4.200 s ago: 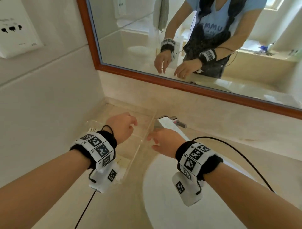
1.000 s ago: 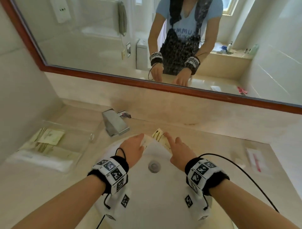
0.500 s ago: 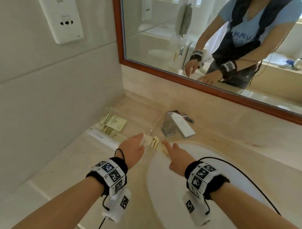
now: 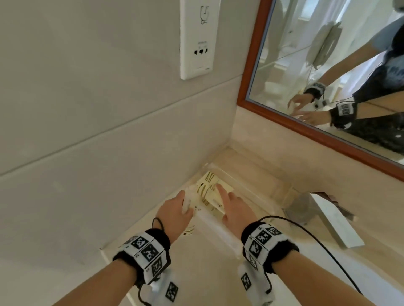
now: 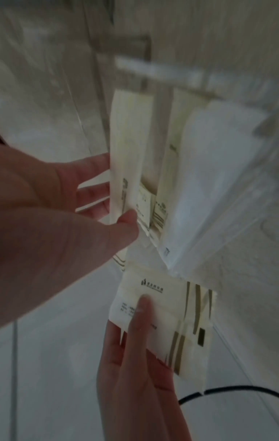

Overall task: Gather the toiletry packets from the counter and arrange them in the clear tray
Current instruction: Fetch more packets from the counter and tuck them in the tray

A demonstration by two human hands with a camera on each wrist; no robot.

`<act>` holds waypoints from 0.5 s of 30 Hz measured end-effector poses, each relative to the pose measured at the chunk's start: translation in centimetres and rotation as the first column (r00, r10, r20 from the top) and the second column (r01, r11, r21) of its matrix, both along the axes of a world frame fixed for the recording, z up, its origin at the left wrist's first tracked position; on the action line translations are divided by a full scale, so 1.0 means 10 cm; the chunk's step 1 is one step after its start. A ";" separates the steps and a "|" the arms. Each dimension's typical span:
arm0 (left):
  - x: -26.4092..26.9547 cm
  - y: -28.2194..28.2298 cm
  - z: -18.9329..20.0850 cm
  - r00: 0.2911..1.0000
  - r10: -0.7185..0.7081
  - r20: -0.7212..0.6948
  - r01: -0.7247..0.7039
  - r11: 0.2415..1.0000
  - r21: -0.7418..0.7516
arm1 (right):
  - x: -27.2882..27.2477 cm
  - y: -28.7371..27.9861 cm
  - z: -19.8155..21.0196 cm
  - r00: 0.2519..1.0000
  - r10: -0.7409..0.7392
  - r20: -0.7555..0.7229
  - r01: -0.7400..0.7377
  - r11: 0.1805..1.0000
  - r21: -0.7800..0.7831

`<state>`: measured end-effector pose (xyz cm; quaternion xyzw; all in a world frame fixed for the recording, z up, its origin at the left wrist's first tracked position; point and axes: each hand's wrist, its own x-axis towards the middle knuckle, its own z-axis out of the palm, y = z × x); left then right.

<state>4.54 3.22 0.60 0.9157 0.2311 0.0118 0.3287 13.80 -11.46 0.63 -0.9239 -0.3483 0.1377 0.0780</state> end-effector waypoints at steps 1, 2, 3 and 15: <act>0.01 0.06 -0.03 1.000 0.022 0.007 -0.022 1.000 -0.018 | 0.03 0.07 -0.05 1.000 0.003 -0.010 -0.003 1.000 -0.008; 0.02 0.11 -0.05 0.999 0.044 0.015 -0.043 0.998 -0.039 | 0.06 0.13 -0.10 1.000 0.001 -0.024 -0.002 1.000 -0.022; 0.03 0.16 -0.07 0.998 0.062 0.027 -0.060 0.996 -0.061 | 0.09 0.17 -0.14 0.999 -0.001 -0.036 -0.001 0.999 -0.040; 0.23 0.29 -0.20 0.992 0.104 0.067 -0.093 0.983 -0.157 | 0.21 0.18 -0.26 0.993 0.031 -0.117 -0.063 0.958 -0.281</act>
